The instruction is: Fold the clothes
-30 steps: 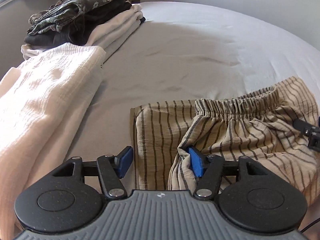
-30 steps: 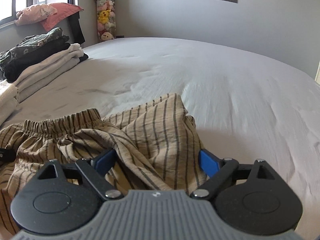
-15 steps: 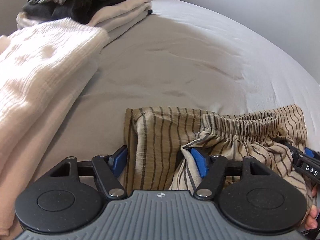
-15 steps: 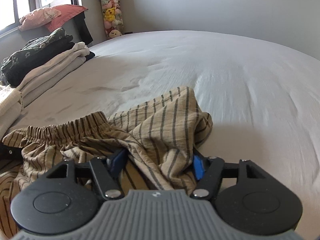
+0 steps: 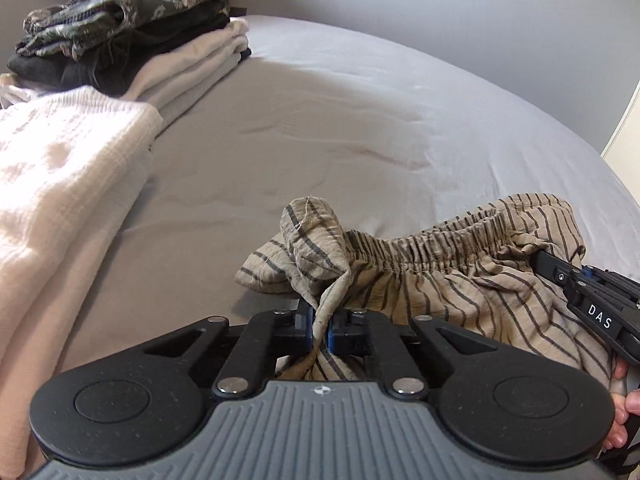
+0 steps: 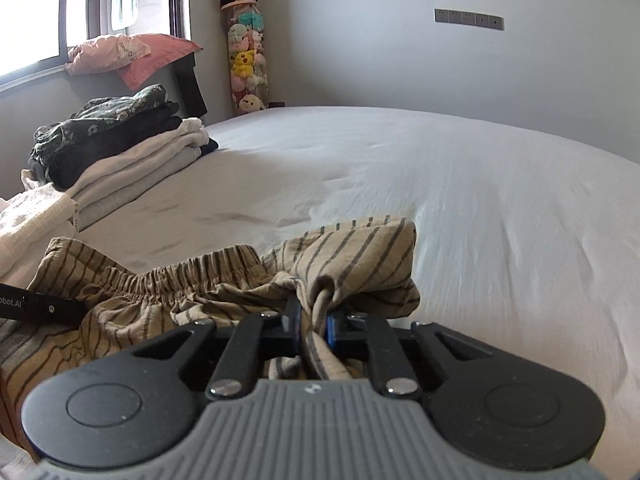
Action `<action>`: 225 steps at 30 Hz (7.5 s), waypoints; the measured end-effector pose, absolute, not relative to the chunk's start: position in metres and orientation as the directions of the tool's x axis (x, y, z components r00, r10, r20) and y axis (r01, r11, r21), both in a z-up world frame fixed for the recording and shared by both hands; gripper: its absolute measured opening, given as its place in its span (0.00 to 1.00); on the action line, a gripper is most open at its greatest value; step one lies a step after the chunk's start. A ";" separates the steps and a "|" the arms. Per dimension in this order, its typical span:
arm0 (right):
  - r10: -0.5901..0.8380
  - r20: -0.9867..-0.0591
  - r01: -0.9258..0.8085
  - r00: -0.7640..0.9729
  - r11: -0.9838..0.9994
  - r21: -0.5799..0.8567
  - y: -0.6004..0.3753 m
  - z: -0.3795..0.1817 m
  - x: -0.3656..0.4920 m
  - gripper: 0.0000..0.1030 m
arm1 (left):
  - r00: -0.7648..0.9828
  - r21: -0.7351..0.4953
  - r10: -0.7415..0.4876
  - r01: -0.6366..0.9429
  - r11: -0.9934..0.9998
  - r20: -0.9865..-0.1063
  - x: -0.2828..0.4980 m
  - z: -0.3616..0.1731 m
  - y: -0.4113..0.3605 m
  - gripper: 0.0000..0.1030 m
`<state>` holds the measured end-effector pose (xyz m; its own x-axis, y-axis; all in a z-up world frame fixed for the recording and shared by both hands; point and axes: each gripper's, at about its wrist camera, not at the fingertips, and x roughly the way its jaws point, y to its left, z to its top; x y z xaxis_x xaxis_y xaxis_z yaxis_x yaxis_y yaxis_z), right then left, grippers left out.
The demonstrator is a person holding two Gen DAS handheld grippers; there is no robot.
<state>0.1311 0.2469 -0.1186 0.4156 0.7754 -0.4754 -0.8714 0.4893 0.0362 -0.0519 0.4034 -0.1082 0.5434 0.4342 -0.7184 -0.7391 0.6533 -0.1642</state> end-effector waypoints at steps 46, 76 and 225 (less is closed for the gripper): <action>0.804 -0.519 -0.836 -0.291 -0.477 -0.271 0.566 0.025 -0.159 0.12 | 0.116 -0.316 0.748 -0.940 -0.131 -0.654 -0.333 -0.022 0.451 0.06; 0.734 -0.594 -0.821 -0.328 0.090 0.564 0.540 -0.058 0.003 0.44 | 0.140 -0.333 0.679 -0.929 -0.162 -0.721 -0.344 -0.050 0.476 0.07; 0.784 -0.605 -0.985 -0.142 -0.052 0.163 0.537 -0.034 -0.045 0.42 | 0.400 -0.017 0.524 -0.806 0.591 -0.752 -0.220 0.008 0.618 0.20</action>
<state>-0.0453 0.5366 -0.0343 -0.1417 0.7837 -0.6048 -0.9852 -0.0523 0.1631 -0.2203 0.6176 0.0084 0.4003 0.5243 -0.7516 -0.8062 0.5914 -0.0169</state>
